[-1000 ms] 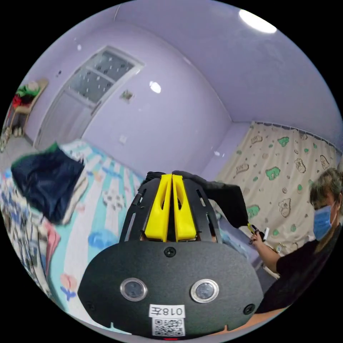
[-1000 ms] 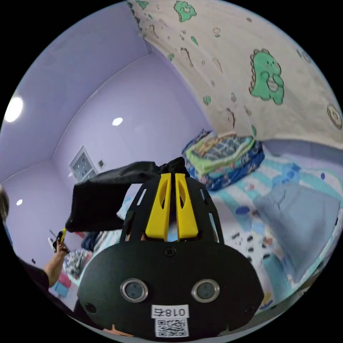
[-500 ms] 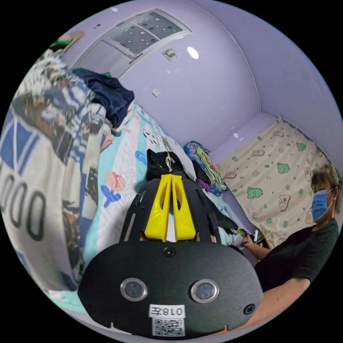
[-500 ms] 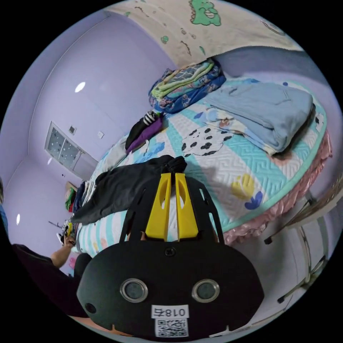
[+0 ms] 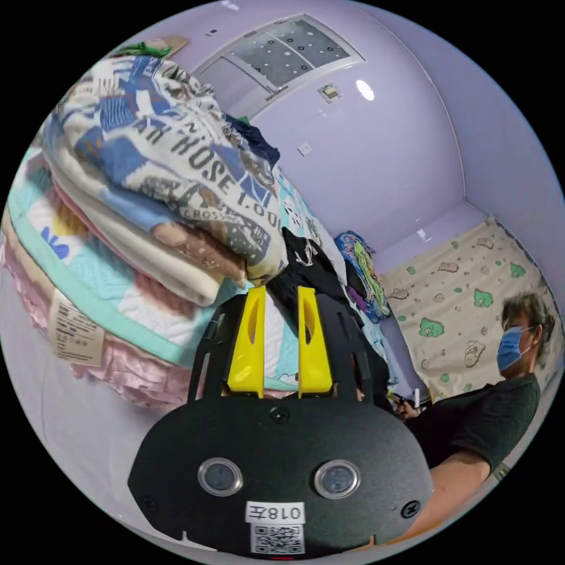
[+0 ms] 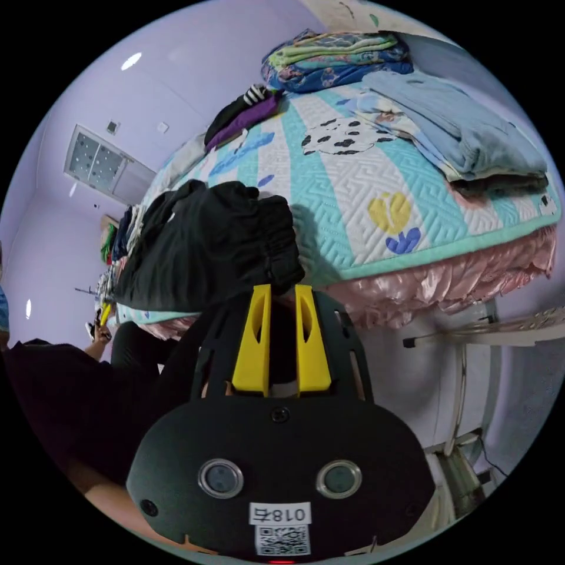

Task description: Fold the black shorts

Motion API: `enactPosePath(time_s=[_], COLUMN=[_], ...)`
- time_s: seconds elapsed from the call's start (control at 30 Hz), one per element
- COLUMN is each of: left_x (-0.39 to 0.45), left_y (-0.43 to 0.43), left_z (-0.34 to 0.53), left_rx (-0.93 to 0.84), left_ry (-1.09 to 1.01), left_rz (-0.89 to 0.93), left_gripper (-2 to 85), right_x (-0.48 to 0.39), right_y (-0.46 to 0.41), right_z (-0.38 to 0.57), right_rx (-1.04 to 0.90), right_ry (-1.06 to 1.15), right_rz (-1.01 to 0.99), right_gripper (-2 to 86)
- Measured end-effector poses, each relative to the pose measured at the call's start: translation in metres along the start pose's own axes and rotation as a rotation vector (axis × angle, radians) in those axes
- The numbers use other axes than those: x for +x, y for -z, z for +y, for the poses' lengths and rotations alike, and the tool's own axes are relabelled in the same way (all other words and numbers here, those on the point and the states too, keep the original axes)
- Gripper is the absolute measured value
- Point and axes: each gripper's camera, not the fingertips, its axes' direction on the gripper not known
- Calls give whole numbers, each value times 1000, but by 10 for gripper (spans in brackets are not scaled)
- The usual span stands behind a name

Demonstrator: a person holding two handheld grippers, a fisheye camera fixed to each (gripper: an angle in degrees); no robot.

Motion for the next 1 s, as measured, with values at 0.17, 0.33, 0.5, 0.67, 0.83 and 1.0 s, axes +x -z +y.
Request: enactPosePath(time_s=[0.17, 0.33, 0.5, 0.67, 0.83, 1.0], left_x=[117, 244, 354, 407, 422, 417], left_y=[-45, -171, -342, -470, -524, -555], left_z=[-89, -199, -295, -335, -355, -358], left_rx=[-114, -251, -333, -476, -501, -610], left_ry=[-291, -596, -746, -798, -776, -725], left_rz=[-97, -95, -65, -218, -278, -327], left_gripper=[86, 86, 88, 105, 117, 112], right_x=[-38, -79, -143, -214, -294, -339], right_y=[35, 40, -18, -85, -147, -190], right_z=[-22, -83, -179, -270, -326, -336], right_rx=[87, 165, 21, -181, -359, -497], right_ry=[43, 84, 257, 418, 540, 549], right_rz=[60, 87, 46, -5, -10, 124], right_gripper=[100, 102, 102, 107, 111, 78])
